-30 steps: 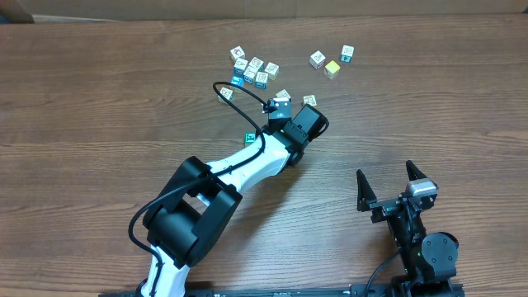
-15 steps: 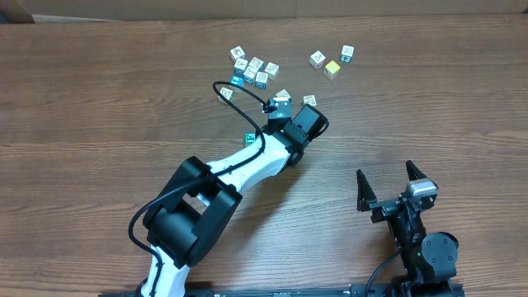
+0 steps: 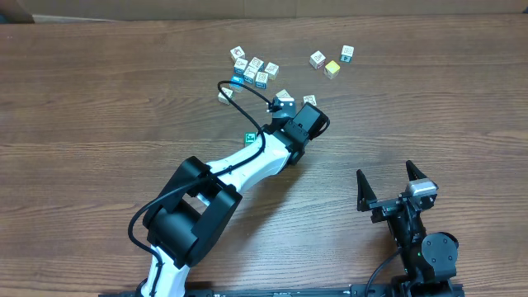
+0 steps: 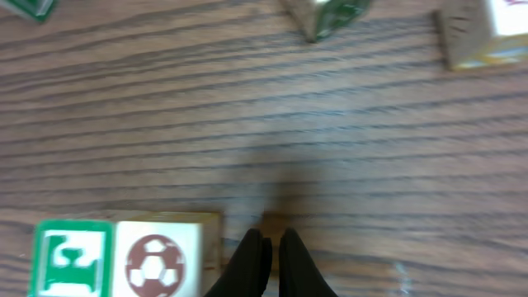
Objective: Form a horizontal line
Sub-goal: 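Open the left gripper and retract the left arm to the left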
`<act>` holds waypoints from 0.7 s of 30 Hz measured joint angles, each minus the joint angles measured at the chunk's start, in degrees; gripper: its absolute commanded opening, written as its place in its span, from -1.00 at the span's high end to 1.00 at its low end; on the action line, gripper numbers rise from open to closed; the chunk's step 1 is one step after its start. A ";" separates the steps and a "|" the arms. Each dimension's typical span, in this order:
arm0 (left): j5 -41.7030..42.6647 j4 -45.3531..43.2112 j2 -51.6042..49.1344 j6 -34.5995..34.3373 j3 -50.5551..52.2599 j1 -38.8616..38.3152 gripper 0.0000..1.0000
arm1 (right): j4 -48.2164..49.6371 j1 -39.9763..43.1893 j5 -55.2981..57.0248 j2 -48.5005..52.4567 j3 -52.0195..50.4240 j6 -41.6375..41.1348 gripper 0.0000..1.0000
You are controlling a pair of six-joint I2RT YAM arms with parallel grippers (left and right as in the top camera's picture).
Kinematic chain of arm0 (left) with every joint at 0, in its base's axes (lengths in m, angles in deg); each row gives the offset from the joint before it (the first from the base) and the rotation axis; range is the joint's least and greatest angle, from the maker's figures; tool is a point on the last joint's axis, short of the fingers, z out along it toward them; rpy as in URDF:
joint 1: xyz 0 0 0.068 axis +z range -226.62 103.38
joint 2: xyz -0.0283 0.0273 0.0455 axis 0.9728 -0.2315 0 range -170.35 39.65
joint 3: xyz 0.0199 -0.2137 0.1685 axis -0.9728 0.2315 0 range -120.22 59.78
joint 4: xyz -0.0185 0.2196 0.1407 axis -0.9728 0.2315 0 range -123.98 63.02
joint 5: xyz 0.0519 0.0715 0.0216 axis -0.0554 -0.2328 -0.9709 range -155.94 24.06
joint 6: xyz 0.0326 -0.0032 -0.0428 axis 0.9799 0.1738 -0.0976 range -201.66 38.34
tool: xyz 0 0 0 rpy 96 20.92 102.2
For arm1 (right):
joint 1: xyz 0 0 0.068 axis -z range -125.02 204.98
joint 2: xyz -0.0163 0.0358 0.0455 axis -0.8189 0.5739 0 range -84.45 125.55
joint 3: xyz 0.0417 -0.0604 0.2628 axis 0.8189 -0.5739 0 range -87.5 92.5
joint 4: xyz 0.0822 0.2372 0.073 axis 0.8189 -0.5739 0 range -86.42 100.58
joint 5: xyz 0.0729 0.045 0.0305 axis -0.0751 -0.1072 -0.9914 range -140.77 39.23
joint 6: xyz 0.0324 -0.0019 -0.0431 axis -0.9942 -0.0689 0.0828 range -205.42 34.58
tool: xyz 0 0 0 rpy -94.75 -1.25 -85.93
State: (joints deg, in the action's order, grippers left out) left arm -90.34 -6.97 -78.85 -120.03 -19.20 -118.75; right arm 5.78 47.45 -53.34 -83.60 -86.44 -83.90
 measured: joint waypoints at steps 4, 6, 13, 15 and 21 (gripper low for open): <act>2.75 0.44 0.00 2.49 -1.05 0.00 0.92 | 0.02 0.00 0.02 0.00 0.00 0.00 -1.00; 3.50 1.14 0.33 3.28 -1.53 0.00 0.92 | 0.02 0.00 0.02 0.00 0.00 -0.02 -1.00; 4.26 2.14 8.98 4.37 -1.73 1.20 0.91 | 0.02 0.00 0.00 0.00 0.00 -0.02 -1.00; 4.17 2.62 12.83 4.48 -2.10 2.82 0.92 | 0.00 0.00 0.02 0.00 0.00 -0.02 -1.00; 3.82 6.51 19.98 4.57 -3.17 12.28 0.74 | 0.02 0.00 0.02 0.00 0.00 0.00 -1.00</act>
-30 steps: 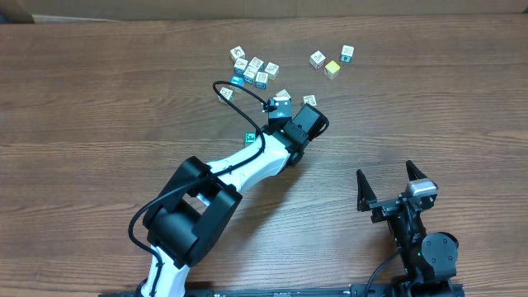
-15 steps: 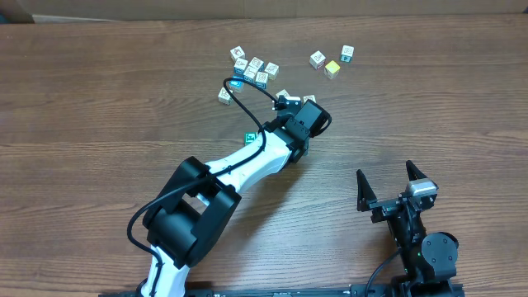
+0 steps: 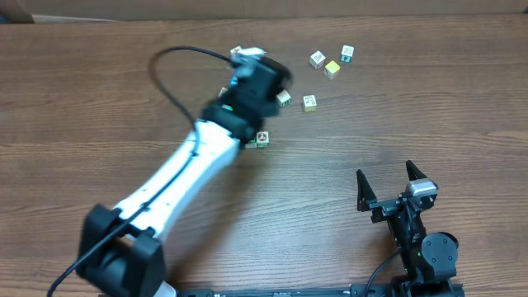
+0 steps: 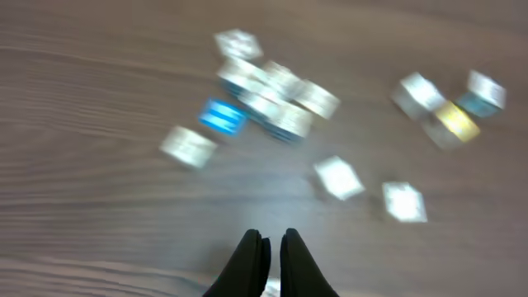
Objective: Form a horizontal line
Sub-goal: 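Open the left gripper and retract the left arm to the left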
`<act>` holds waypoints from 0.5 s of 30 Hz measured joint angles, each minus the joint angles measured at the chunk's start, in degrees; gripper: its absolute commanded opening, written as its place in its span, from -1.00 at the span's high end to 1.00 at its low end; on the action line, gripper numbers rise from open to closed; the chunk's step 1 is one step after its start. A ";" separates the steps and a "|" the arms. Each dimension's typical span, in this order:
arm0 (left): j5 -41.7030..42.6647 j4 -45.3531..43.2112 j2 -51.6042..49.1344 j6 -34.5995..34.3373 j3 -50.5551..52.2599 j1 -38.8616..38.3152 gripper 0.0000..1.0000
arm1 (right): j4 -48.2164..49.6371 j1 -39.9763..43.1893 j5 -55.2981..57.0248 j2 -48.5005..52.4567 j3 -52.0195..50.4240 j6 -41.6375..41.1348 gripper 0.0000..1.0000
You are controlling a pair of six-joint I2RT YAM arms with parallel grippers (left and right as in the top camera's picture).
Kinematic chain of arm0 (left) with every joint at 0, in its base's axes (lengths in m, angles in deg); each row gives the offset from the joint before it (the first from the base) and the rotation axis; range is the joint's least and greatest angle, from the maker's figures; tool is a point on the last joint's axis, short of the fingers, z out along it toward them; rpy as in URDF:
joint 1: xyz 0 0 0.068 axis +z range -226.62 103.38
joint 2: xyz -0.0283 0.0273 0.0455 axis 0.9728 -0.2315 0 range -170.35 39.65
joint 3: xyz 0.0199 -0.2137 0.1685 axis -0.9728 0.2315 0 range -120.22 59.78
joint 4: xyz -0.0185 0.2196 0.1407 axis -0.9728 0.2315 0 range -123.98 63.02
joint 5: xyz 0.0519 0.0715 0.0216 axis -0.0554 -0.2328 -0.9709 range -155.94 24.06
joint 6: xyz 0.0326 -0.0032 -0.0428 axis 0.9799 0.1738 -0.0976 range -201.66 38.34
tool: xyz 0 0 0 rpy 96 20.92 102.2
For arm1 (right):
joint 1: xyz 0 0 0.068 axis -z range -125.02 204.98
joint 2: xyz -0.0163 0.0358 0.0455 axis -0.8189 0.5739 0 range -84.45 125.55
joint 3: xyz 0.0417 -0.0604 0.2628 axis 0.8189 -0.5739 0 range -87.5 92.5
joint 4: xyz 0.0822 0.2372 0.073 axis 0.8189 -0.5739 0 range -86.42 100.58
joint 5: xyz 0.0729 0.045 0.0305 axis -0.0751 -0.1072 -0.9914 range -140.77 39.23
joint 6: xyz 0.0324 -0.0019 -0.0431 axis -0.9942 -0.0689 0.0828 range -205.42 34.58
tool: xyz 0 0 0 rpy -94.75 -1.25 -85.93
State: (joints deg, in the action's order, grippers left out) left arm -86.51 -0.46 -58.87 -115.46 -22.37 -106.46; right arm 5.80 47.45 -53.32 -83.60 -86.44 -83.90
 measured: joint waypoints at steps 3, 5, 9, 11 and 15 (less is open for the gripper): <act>-0.22 3.39 0.26 0.28 -0.09 6.29 0.61 | 0.00 0.00 0.00 0.00 0.00 0.00 -1.00; -0.26 6.16 0.17 0.52 -0.02 11.04 0.36 | 0.00 0.00 0.00 0.00 0.00 -0.02 -1.00; -0.46 9.31 0.17 0.90 -0.02 19.34 0.05 | -0.02 0.00 0.00 0.00 0.00 0.00 -1.00; -0.42 10.32 0.17 1.18 -0.02 23.12 -0.44 | 0.00 0.00 -0.02 0.00 0.00 0.00 -1.00; 0.94 12.37 0.17 0.87 -0.02 29.33 -1.00 | 0.00 0.00 0.00 0.00 0.00 0.00 -1.00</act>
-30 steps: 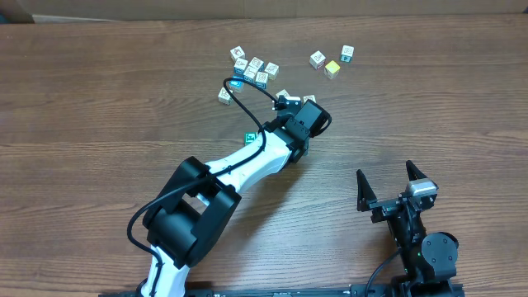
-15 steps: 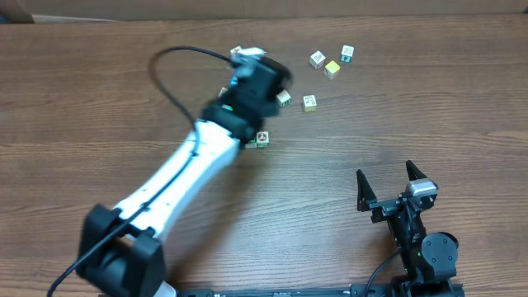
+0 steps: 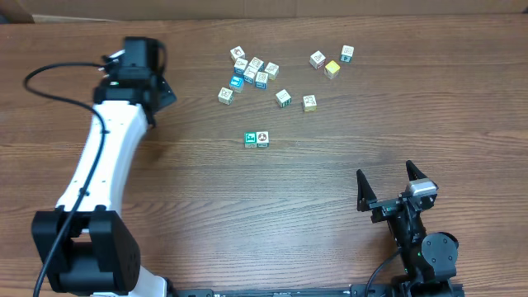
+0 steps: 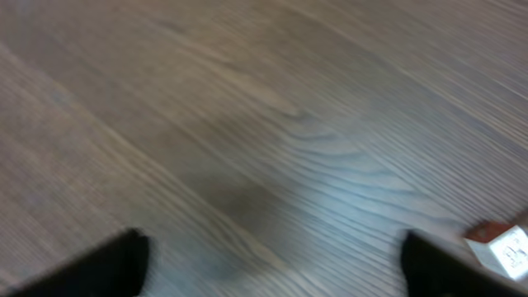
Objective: Form a horizontal line
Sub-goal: 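Open the left gripper and retract the left arm to the left, then raise the right arm and move its gripper toward the placed blocks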
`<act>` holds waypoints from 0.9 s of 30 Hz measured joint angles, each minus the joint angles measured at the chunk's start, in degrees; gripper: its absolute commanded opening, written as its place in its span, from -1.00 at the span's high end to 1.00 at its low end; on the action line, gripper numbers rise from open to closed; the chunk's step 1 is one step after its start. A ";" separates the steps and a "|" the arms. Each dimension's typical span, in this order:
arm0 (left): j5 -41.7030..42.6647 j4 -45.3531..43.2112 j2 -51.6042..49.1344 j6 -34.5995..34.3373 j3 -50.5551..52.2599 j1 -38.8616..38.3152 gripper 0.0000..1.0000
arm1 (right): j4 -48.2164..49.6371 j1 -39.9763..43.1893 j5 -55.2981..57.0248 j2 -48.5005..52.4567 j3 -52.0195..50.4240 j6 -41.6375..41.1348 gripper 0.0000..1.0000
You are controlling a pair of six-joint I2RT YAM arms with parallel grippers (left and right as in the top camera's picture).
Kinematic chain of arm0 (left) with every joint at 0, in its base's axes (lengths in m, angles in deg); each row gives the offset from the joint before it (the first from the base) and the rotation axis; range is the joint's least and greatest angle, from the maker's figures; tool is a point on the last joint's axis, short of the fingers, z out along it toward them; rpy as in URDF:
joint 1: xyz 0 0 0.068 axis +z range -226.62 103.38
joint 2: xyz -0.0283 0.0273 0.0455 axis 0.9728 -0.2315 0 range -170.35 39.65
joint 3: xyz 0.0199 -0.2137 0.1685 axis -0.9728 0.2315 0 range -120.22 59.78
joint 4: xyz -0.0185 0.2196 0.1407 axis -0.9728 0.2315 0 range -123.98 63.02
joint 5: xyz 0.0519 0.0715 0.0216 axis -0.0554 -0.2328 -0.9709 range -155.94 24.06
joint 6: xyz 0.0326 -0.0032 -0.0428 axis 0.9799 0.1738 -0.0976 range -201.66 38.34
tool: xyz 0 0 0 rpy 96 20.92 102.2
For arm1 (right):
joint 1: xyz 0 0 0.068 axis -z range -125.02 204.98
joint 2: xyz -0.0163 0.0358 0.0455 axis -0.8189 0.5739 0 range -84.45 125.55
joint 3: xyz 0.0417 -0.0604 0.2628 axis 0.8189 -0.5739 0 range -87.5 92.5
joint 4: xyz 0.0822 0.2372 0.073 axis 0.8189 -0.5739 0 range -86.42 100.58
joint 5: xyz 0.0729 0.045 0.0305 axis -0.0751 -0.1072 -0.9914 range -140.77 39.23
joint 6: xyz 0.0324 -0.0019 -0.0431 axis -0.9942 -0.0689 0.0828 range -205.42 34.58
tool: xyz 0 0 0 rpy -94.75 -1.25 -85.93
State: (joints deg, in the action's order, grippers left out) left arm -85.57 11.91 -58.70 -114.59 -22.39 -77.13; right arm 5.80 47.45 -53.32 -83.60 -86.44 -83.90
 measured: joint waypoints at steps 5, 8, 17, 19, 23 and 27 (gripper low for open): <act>2.56 0.24 0.00 0.11 0.00 3.76 -1.00 | -0.02 0.00 0.00 0.00 0.00 0.00 -1.00; 3.32 0.24 0.00 0.11 0.00 4.26 -1.00 | 0.00 0.00 -0.02 0.00 0.00 0.02 -1.00; 4.09 0.24 0.00 0.11 0.00 4.26 -0.99 | -0.02 0.00 -0.02 0.00 0.00 -0.02 -1.00; 4.07 0.24 0.00 0.11 0.00 4.26 -0.98 | 0.00 0.00 0.00 0.00 0.00 0.00 -1.00; 4.09 0.24 0.00 0.11 0.00 4.26 -0.99 | 0.00 0.00 -0.44 0.00 0.00 -0.35 -1.00; 4.07 0.24 0.00 0.11 0.00 4.26 -1.00 | 0.33 0.00 -3.19 0.00 0.00 -3.78 -1.00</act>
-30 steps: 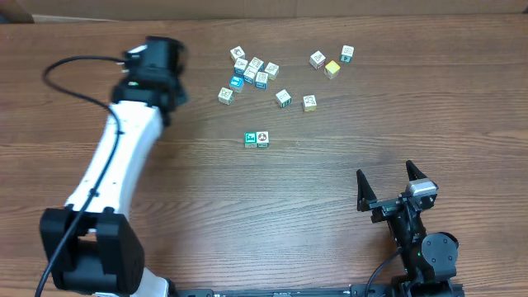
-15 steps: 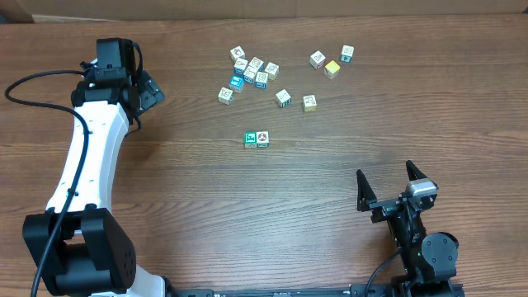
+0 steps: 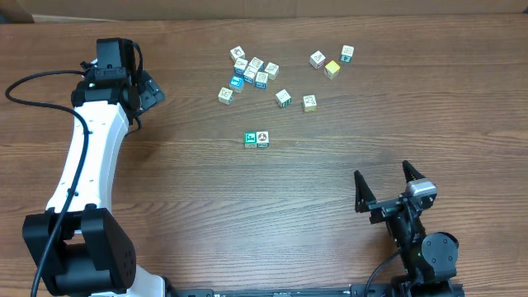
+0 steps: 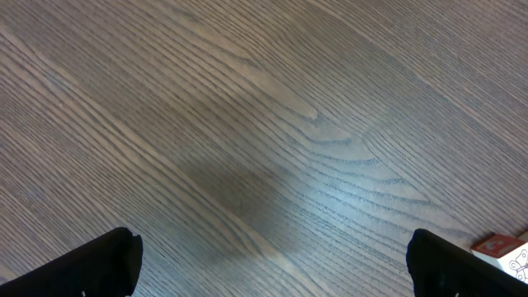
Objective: Form a horizontal line
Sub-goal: 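Raise the right arm and move its gripper toward the placed blocks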
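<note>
Two small picture blocks, a green one [image 3: 250,139] and one with a red ball [image 3: 262,139], sit side by side touching at the table's middle. Several more blocks are scattered behind them: a cluster [image 3: 250,70], single ones [image 3: 225,95] [image 3: 284,97] [image 3: 309,102], and a group with a yellow block [image 3: 332,68]. My left gripper [image 3: 151,91] is far left of them, open, over bare wood; in the left wrist view its fingertips [image 4: 111,256] stand wide apart, with one block's corner [image 4: 505,252] at the right edge. My right gripper [image 3: 388,183] rests open near the front right.
The wooden table [image 3: 371,115] runs across the whole view. The left arm's black cable [image 3: 33,78] loops at the far left. The right arm's base [image 3: 425,247] sits at the front edge.
My left gripper has shifted a little further left and back near the table's left side. It stays open. The blocks and the right arm have not moved.
First my left gripper was shut, low beside the green and red-ball blocks at the middle. Then it was higher, over the far cluster, still shut. After that it was at the far left, open. The pair stayed touching; my right arm never moved.
</note>
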`<act>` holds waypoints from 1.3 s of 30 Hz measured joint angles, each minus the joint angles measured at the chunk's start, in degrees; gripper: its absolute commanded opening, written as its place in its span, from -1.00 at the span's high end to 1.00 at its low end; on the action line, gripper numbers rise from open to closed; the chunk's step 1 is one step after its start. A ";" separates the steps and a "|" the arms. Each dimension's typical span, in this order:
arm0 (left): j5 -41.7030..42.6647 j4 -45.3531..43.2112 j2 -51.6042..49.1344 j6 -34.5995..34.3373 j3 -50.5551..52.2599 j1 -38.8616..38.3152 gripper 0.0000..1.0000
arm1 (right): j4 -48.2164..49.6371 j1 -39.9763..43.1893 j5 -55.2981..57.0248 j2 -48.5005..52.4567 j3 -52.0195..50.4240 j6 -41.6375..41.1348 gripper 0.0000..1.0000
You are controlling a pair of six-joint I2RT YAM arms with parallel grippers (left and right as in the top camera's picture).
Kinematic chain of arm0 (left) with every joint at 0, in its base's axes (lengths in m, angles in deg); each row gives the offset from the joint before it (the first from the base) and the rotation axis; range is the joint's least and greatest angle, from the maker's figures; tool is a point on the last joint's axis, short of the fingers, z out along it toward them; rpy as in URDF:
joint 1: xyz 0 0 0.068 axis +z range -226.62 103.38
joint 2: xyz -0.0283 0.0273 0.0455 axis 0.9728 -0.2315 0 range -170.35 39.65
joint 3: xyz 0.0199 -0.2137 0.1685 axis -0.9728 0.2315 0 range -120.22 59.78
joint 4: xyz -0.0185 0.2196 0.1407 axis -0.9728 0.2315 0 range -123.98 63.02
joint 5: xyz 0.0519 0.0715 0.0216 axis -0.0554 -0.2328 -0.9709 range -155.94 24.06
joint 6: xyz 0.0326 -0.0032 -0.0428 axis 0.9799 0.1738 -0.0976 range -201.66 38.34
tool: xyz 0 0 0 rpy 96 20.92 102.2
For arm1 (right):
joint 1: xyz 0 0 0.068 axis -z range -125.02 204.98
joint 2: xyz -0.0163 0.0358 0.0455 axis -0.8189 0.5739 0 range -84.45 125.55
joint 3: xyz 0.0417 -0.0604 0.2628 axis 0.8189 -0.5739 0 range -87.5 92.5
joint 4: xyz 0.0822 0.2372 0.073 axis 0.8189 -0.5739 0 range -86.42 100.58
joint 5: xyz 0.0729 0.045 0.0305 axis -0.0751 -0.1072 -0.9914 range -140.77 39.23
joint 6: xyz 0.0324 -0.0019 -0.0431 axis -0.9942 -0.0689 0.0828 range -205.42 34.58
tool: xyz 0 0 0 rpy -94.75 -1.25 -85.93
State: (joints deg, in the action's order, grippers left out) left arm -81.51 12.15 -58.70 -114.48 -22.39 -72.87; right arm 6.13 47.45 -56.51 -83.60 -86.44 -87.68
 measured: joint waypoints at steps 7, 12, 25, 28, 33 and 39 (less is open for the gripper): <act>0.00 0.00 0.00 0.00 0.00 0.00 -0.99 | -1.29 0.00 -3.08 0.02 0.00 -7.61 -1.00; 0.02 0.02 0.00 0.00 0.00 0.00 -1.00 | -7.37 0.00 -3.08 2.95 3.96 -9.77 -1.00; 0.46 0.15 0.00 0.00 0.00 0.00 -1.00 | -38.01 0.00 -3.39 43.52 57.53 -11.23 -1.00; 0.46 0.17 0.00 0.00 0.02 0.00 -0.99 | -49.11 0.00 -4.42 53.40 69.72 -11.26 -1.00; 0.44 0.17 0.00 0.00 0.02 0.00 -0.99 | -62.25 0.00 -8.15 71.01 87.47 -11.23 -1.00; 0.44 0.17 0.00 0.00 0.02 0.00 -1.00 | -63.49 0.00 -18.82 84.70 90.51 -11.23 -0.09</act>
State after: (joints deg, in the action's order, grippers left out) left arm -81.07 12.33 -58.70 -114.48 -22.37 -72.87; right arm -57.36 47.45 -75.33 1.09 4.07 -98.91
